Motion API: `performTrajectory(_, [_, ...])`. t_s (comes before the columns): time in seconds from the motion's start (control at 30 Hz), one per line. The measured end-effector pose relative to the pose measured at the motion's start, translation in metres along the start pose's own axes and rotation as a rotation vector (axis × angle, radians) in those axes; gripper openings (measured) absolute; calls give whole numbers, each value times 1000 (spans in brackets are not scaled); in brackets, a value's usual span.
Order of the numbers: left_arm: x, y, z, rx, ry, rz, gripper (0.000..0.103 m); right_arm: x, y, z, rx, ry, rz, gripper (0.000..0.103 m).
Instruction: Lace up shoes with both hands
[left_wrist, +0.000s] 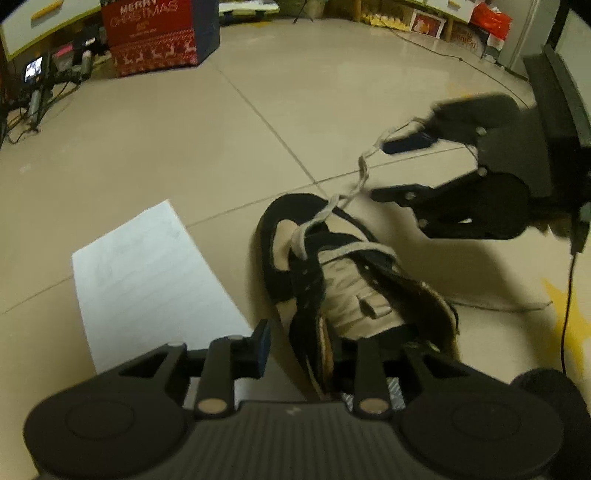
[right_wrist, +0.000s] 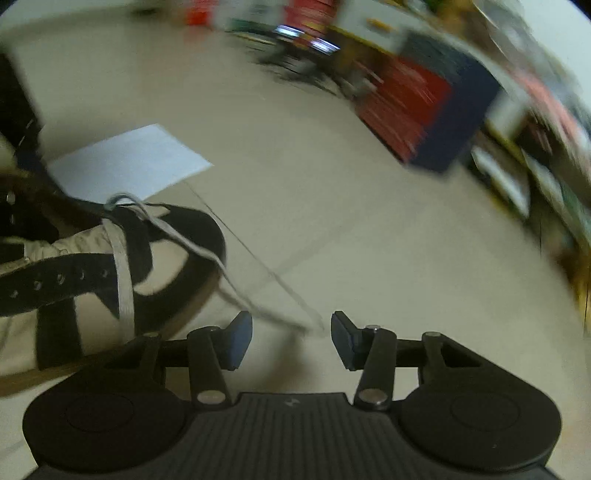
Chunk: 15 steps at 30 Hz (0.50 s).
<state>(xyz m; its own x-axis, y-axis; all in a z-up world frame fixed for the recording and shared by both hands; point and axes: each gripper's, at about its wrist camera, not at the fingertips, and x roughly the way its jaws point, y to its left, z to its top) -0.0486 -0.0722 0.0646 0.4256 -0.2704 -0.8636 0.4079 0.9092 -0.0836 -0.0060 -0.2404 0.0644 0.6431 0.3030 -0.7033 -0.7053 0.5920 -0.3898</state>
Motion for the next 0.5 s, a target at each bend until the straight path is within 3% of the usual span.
performTrajectory(0.17, [-4, 4, -5, 57, 2, 10, 42, 15, 10, 12, -241, 14, 103, 50])
performTrajectory(0.27, [-5, 4, -4, 71, -5, 9, 44, 21, 11, 27, -296, -17, 124, 48])
performTrajectory(0.3, [-5, 4, -3, 74, -6, 8, 45, 23, 11, 30, -290, -19, 133, 43])
performTrajectory(0.4, [-6, 7, -3, 76, -6, 15, 50, 30, 8, 34, -228, -4, 143, 2])
performTrajectory(0.5, [-8, 11, -3, 76, 9, 23, 54, 17, -1, 27, -128, -50, 72, 2])
